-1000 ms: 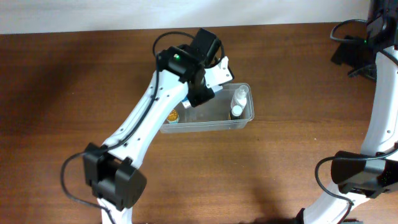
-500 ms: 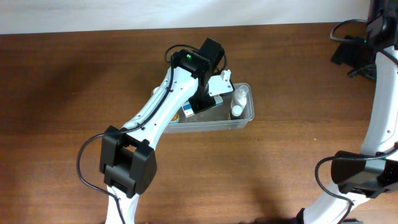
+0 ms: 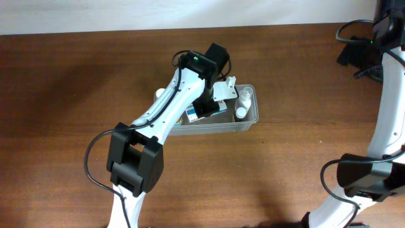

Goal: Pack container
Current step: 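Lift the Panadol box and carry it right over the container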

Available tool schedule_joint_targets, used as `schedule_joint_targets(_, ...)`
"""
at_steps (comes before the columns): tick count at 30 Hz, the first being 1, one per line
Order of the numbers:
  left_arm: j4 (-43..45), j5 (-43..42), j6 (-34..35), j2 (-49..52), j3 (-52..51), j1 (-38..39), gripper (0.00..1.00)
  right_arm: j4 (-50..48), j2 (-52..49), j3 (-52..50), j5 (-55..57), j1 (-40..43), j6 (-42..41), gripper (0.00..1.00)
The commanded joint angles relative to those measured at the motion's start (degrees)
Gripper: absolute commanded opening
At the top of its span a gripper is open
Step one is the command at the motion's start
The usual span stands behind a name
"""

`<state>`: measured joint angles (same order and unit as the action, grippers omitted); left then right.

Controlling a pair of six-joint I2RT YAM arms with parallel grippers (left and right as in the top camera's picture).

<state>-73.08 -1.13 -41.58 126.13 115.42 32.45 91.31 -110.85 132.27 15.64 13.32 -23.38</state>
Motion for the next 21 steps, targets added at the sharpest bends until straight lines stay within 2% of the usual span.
schedule_joint_targets(1, -0.28, -1.09, -1.84, 0.52, 0.44, -0.24, 0.48, -0.02, 0.44, 0.28, 0.92, 0.26, 0.00, 0.98)
schedule_joint_targets(9, 0.24, -1.70, -4.55, 0.52, -1.68, -0.24, 0.45, -0.04, 0.44, 0.28, 0.92, 0.26, 0.00, 0.98)
schedule_joint_targets(14, 0.44, -3.02, -8.61, 0.52, -2.03, -0.24, 0.43, -0.04, 0.44, 0.28, 0.92, 0.26, 0.00, 0.98)
schedule_joint_targets(21, 1.97, -3.91, -11.26, 0.52, -2.03, -0.24, 0.45, -0.04, 0.44, 0.28, 0.92, 0.26, 0.00, 0.98)
